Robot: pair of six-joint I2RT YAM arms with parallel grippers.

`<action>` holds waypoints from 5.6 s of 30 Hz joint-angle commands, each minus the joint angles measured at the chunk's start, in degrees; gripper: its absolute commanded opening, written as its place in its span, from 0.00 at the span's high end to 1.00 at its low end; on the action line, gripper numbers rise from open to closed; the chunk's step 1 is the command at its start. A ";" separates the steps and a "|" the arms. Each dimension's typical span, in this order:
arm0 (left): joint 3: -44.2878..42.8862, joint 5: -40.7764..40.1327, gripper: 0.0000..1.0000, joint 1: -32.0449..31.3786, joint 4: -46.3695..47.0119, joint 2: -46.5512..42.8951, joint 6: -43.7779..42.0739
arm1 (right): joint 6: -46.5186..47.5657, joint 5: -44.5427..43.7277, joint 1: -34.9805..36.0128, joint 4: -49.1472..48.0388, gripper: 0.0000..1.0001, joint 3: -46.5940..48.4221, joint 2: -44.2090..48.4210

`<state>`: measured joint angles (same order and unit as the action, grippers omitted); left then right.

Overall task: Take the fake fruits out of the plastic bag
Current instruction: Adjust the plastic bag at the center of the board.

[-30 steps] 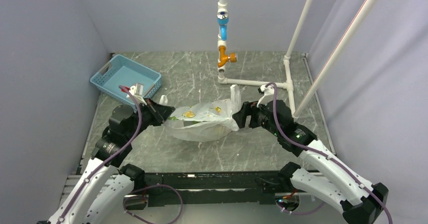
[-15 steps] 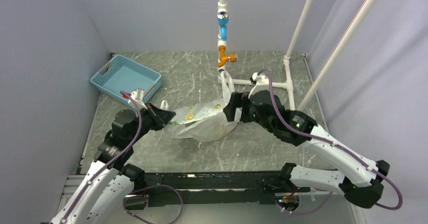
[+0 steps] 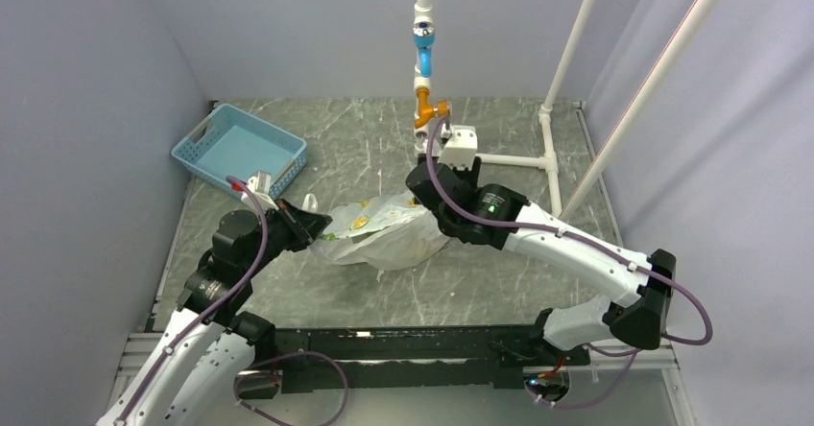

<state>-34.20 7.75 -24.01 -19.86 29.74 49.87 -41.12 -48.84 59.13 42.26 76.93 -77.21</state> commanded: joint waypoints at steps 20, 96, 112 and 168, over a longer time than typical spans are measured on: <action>-29.97 -4.84 1.00 5.39 -8.46 28.19 -4.71 | 14.79 58.45 -34.85 -39.46 1.00 -18.69 16.71; -14.61 -33.63 0.01 -36.34 -11.44 15.62 16.22 | 29.53 64.69 -26.14 -19.23 0.03 -7.02 26.29; -28.05 -37.31 0.05 -32.67 -31.56 26.45 55.09 | 31.54 55.34 -12.46 -22.12 0.03 -3.37 19.36; 11.21 -22.11 1.00 -31.89 0.76 6.00 30.56 | 42.40 42.63 4.66 -11.64 0.01 -1.14 8.74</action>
<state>-22.20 -15.84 -56.05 -21.41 35.77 81.93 -7.66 -9.63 63.51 29.54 69.91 -59.09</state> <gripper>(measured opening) 0.010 0.988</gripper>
